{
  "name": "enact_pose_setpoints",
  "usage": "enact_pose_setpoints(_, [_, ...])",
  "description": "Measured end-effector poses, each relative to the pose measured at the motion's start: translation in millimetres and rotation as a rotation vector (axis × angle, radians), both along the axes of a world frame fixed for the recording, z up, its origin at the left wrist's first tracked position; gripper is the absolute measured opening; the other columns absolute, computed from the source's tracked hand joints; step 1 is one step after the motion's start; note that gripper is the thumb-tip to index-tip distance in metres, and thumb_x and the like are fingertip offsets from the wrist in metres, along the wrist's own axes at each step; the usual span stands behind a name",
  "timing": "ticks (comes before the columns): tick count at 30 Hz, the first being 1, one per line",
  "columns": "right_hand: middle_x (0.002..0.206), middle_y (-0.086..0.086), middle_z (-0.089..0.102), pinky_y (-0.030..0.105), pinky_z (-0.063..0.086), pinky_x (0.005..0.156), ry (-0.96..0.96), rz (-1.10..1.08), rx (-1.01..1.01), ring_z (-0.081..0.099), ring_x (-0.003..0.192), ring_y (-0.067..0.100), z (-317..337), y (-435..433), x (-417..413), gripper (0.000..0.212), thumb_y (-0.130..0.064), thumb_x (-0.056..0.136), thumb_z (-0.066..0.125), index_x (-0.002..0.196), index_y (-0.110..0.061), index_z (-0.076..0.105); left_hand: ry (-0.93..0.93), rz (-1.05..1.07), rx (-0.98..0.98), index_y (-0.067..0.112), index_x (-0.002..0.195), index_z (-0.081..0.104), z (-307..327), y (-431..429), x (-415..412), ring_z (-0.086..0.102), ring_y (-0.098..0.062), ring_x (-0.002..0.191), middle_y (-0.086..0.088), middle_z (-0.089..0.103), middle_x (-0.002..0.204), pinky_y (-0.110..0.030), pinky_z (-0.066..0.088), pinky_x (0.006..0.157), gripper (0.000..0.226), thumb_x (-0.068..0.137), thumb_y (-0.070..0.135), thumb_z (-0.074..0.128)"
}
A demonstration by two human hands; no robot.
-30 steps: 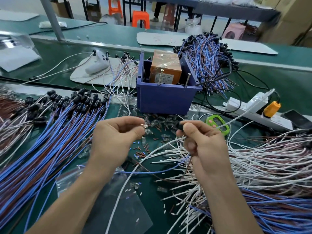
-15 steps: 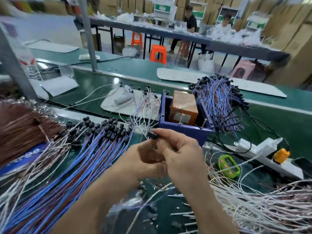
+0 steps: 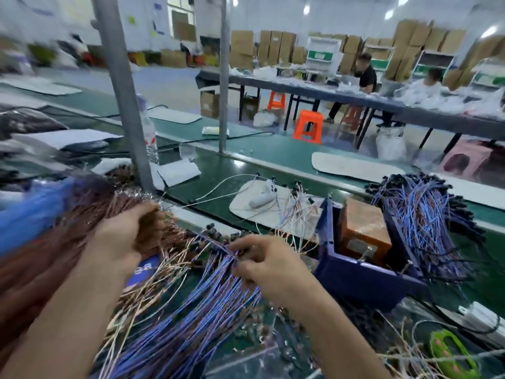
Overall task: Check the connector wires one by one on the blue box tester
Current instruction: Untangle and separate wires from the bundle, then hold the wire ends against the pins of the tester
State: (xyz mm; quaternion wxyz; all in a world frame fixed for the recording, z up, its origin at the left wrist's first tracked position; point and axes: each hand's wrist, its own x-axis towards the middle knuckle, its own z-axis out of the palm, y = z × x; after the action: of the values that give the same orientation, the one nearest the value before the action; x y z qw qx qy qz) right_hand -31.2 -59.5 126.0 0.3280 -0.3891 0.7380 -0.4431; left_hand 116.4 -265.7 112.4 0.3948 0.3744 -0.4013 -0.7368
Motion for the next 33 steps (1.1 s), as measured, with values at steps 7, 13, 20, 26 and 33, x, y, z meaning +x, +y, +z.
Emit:
enact_pose_setpoints(7, [0.118, -0.007, 0.065, 0.012, 0.041, 0.045, 0.286, -0.023, -0.193, 0.047, 0.041, -0.002, 21.2, -68.0, 16.8, 0.062, 0.005, 0.092, 0.051, 0.134, -0.04, 0.06, 0.287, 0.19, 0.066, 0.015, 0.142, 0.049, -0.4, -96.1, 45.2, 0.065, 0.012, 0.094, 0.009, 0.055, 0.113, -0.014, 0.048, 0.098, 0.034, 0.113, 0.026, 0.033])
enact_pose_setpoints(13, [0.141, -0.005, 0.06, 0.015, 0.048, 0.046, 0.155, -0.039, 0.091, 0.057, 0.054, 0.002, -42.9, -40.3, 12.3, 0.047, 0.002, 0.098, 0.05, 0.122, -0.032, 0.07, -0.224, 0.521, -0.298, 0.02, 0.135, 0.048, -31.7, -5.5, -1.3, 0.064, -0.01, 0.08, 0.004, 0.065, 0.101, -0.03, 0.05, 0.074, 0.043, 0.096, 0.031, 0.065])
enact_pose_setpoints(20, [0.123, -0.017, 0.065, 0.007, 0.042, 0.05, 0.15, -0.111, 0.13, 0.05, 0.042, -0.015, -73.3, 0.7, -5.9, 0.031, -0.014, 0.099, 0.056, 0.107, -0.037, 0.074, -1.325, 0.052, -0.854, 0.018, 0.144, 0.054, -70.1, -18.1, -4.3, 0.057, -0.042, 0.121, -0.016, 0.053, 0.145, -0.053, 0.05, 0.094, 0.064, 0.083, 0.015, 0.076])
enact_pose_setpoints(26, [0.102, -0.025, 0.065, -0.004, 0.04, 0.063, 0.148, -0.094, 0.145, 0.058, 0.077, -0.02, -81.1, 14.8, -9.0, 0.027, -0.016, 0.098, 0.059, 0.108, -0.035, 0.076, -1.29, 0.284, -0.889, 0.01, 0.129, 0.06, -88.8, -53.3, 24.0, 0.063, -0.047, 0.098, -0.026, 0.067, 0.112, -0.057, 0.054, 0.083, 0.05, 0.083, 0.022, 0.078])
enact_pose_setpoints(33, [0.106, -0.019, 0.073, 0.0, 0.044, 0.059, 0.119, -0.112, 0.17, 0.068, 0.084, -0.006, -91.4, 26.5, 0.9, 0.028, -0.015, 0.097, 0.057, 0.105, -0.032, 0.078, -1.432, 0.274, -0.648, 0.007, 0.101, 0.05, -88.5, -103.6, 24.4, 0.066, -0.052, 0.089, -0.033, 0.066, 0.099, -0.059, 0.055, 0.084, 0.048, 0.078, 0.039, 0.077])
